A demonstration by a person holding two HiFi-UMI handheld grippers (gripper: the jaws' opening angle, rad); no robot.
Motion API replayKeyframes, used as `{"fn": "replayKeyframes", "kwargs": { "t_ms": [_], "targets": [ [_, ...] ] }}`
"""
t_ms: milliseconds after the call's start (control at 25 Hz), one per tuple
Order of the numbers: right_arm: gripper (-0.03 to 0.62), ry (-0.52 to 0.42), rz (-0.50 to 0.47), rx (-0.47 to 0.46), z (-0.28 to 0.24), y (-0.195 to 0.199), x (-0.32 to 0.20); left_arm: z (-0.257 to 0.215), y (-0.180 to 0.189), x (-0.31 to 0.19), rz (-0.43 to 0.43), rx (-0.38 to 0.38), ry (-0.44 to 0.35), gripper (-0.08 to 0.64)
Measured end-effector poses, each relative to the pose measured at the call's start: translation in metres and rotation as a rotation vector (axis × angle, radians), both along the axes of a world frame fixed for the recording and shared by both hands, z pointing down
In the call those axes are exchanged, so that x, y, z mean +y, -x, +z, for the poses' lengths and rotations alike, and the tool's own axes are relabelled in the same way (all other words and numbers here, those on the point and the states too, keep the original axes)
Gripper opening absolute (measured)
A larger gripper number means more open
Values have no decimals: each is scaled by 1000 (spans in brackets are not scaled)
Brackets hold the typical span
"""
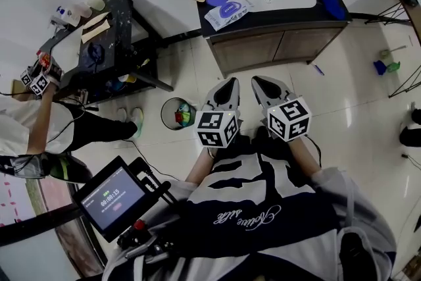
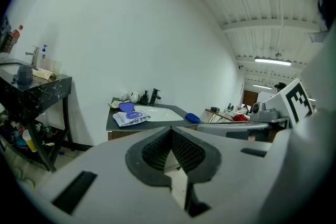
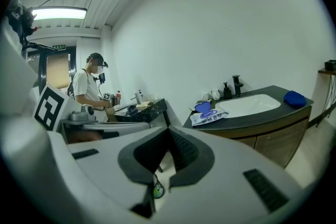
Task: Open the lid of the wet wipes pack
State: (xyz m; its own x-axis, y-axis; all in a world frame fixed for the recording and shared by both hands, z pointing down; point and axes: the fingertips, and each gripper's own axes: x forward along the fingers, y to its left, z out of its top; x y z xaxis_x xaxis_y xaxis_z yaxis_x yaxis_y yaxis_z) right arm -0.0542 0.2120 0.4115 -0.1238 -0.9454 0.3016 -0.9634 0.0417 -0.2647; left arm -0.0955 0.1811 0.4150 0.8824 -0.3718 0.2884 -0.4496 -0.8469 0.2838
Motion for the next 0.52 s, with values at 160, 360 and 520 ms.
{"fn": "replayKeyframes", "kwargs": {
  "t_ms": [160,360,520],
  "targets": [
    [-2,1,-11,1,0,1,-2,-1,1,-2,-13,2,-1,-2],
    [-2,2,-21,0,3,4,-4,1,2,-2,-15,-6,-4,-2],
    [-2,8,-26,-3,7,4,-6,4,1,-4,-16,-9,0,-2]
  ]
}}
